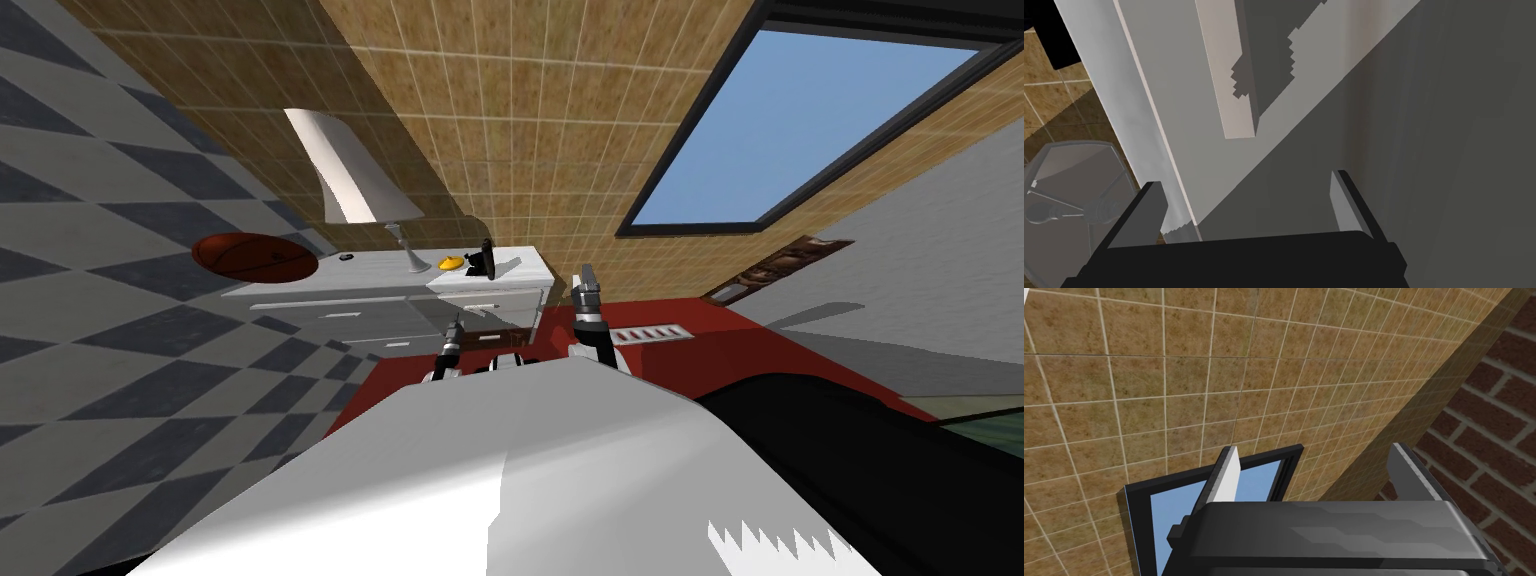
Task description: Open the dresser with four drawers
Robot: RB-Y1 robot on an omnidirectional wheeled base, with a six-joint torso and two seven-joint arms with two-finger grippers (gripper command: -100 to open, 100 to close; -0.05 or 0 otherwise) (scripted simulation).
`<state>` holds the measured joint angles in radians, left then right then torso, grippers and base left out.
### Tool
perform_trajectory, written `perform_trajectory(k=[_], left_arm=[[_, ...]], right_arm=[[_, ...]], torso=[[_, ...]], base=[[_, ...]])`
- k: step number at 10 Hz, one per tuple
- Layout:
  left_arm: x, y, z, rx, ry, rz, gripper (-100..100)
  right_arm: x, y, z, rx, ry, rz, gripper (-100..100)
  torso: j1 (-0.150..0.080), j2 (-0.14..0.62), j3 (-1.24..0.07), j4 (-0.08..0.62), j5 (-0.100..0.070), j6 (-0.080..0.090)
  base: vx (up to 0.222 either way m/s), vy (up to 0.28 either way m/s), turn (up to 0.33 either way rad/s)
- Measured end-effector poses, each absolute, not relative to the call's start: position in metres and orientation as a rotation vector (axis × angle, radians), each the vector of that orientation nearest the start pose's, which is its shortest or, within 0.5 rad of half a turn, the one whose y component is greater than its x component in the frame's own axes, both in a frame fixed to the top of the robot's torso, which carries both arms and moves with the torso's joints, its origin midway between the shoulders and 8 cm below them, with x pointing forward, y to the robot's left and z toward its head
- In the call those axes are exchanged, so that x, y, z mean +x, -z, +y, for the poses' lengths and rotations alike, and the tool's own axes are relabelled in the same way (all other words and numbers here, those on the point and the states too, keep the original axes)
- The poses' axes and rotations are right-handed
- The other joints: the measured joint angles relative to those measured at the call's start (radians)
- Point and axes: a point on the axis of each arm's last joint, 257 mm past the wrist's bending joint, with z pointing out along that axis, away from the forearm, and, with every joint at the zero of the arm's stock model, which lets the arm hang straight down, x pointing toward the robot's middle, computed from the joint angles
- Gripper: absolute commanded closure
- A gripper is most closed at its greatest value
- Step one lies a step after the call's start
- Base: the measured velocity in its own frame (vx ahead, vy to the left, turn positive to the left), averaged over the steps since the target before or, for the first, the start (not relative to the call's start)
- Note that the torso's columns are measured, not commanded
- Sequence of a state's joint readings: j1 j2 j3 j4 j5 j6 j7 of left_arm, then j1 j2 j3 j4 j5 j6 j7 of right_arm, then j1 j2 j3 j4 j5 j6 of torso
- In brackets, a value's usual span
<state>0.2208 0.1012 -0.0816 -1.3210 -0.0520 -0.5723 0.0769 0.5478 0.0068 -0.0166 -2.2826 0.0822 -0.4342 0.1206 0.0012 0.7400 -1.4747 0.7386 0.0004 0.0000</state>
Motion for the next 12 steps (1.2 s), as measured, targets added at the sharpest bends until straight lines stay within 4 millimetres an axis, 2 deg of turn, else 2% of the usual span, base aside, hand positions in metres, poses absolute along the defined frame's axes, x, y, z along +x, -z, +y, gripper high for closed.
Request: perform_trajectory(k=[2, 4, 5, 11, 12], left_arm=[[0.4417, 0.3225, 0.2224, -1.103, 1.278, 1.195, -100], [0.4462, 0.3186, 0.2220, -1.103, 1.280, 1.193, -100], [0.4469, 0.3185, 0.2220, -1.104, 1.279, 1.194, 100], [0.4436, 0.3136, 0.2204, -1.098, 1.286, 1.200, 100], [0.4434, 0.3137, 0.2204, -1.098, 1.286, 1.200, -100]], right_arm=[[0.3502, 0.0034, -0.2851, 0.643, -1.079, 0.757, 0], [0.3502, 0.0034, -0.2851, 0.643, -1.079, 0.757, 0], [0.3503, 0.0033, -0.2851, 0.643, -1.079, 0.757, 0], [0.3503, 0.0032, -0.2850, 0.642, -1.080, 0.757, 0], [0.3503, 0.0033, -0.2850, 0.643, -1.080, 0.757, 0]], torso=[[-0.002, -0.004, -0.002, -0.001, -0.001, 0.000], [0.000, -0.001, -0.001, 0.000, 0.000, 0.000], [0.000, 0.000, 0.000, 0.000, 0.000, 0.000], [-0.001, -0.004, -0.002, -0.001, 0.000, 0.000], [-0.001, -0.008, -0.005, -0.002, 0.000, 0.000]], base=[[0.069, -0.026, -0.018], [0.047, -0.007, -0.004], [0.007, -0.001, 0.001], [-0.147, 0.006, 0.017], [0.000, 0.000, 0.000]])
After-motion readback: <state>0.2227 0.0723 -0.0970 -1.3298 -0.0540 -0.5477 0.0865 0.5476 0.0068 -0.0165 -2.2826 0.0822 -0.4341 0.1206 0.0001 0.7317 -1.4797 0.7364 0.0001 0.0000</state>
